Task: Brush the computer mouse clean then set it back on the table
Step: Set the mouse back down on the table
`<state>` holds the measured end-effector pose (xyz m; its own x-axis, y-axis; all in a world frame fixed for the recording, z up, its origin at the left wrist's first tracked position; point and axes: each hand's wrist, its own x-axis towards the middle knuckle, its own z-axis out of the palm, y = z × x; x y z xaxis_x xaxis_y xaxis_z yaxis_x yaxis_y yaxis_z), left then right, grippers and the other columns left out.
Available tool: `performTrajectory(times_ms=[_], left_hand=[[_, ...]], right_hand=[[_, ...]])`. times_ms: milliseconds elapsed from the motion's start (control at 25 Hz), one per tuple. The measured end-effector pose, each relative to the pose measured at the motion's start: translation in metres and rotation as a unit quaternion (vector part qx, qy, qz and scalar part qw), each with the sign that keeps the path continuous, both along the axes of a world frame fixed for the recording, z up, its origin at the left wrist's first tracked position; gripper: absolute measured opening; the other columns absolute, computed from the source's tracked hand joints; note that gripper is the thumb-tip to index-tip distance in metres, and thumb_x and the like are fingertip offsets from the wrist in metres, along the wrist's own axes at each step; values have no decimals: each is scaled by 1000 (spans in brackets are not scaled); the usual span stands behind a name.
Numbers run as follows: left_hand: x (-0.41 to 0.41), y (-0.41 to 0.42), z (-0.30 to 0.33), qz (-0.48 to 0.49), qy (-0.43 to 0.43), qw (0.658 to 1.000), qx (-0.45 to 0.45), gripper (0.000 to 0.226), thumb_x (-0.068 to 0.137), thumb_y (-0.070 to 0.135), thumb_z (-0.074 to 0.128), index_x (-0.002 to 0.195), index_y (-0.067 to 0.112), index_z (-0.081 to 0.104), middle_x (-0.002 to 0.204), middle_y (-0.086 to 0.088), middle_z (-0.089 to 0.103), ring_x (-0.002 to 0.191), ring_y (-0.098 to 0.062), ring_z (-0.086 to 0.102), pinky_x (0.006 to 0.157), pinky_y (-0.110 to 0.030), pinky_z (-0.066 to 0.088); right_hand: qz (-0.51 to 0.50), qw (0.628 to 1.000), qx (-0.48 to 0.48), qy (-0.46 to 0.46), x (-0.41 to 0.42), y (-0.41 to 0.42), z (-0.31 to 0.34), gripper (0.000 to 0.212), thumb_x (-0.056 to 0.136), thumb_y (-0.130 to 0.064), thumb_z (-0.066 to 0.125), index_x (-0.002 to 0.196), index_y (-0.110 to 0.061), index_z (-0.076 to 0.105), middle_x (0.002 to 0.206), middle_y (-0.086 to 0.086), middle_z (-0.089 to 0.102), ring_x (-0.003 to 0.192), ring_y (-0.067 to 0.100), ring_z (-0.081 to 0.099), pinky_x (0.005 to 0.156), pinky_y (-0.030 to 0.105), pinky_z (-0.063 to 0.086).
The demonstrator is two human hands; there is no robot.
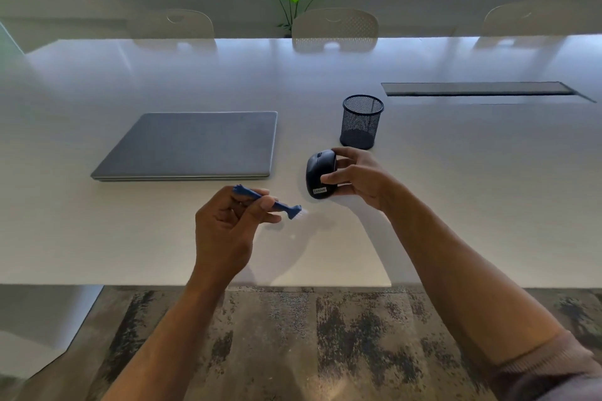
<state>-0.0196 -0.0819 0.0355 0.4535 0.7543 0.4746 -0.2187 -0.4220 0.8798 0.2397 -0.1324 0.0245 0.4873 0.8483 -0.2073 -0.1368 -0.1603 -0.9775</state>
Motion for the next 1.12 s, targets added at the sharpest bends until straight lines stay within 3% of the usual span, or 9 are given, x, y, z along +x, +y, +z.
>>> performTrajectory(times_ms=[240,400,560,640,720,840,920,1000,1120], left_hand=[[7,25,0,-19,0,1000,-10,7,85,24,67,92,25,69,79,13,76,70,-14,76,67,-24,61],[12,35,-2,-39,-1,999,-16,8,84,25,67,92,24,69,79,12,76,70,-14,76,66,-23,60],[17,46,-2,-54,8,998,-11,9,83,28,68,91,25,69,80,12,77,71,-13,76,66,-22,60],[21,50,2,-60,10,998,-6,8,84,26,67,91,23,69,80,12,77,71,-13,76,66,-24,61],[30,53,5,-67,3,998,-6,6,85,21,67,91,20,69,79,10,77,72,-14,76,66,-25,61],[50,56,13,-72,-15,997,-15,8,89,8,67,89,16,68,77,7,76,72,-15,76,63,-23,59],[68,58,20,-68,-13,997,-15,15,91,1,66,88,15,67,76,6,76,71,-14,76,62,-21,58],[87,61,26,-74,-16,997,-13,16,92,-1,65,86,14,66,74,5,76,71,-15,76,62,-24,59],[119,70,33,-80,-1,997,1,16,93,0,66,84,14,65,71,8,75,72,-15,75,62,-29,61]], right_hand=[[-7,995,-43,-84,5,9,-5,74,79,14,75,146,-1,47,127,25,64,117,40,64,89,41,59],[-15,985,-78,-150,14,9,-11,67,82,3,77,144,0,50,121,18,65,110,31,63,80,30,53],[-55,984,-94,-140,15,5,-23,74,82,-2,79,148,-2,45,132,19,62,120,34,63,101,42,54],[-74,982,-91,-151,12,2,-26,75,81,-7,82,147,-4,48,128,16,63,112,31,66,94,39,58],[-98,975,-85,-180,12,-3,-27,71,80,-18,84,143,-9,53,120,11,65,93,23,71,77,30,58],[-154,949,-76,-265,16,-11,-27,59,82,-29,83,134,-10,61,110,7,72,72,16,73,61,24,57],[-184,923,-78,-329,20,-15,-26,50,84,-31,81,127,-12,66,102,1,74,75,14,73,67,28,57],[-192,896,-93,-389,24,-18,-28,41,85,-31,79,122,-16,70,98,-3,73,77,12,68,76,23,49],[-191,849,-117,-479,25,-24,-39,33,85,-24,74,117,-16,73,108,3,76,94,21,69,88,26,46]])
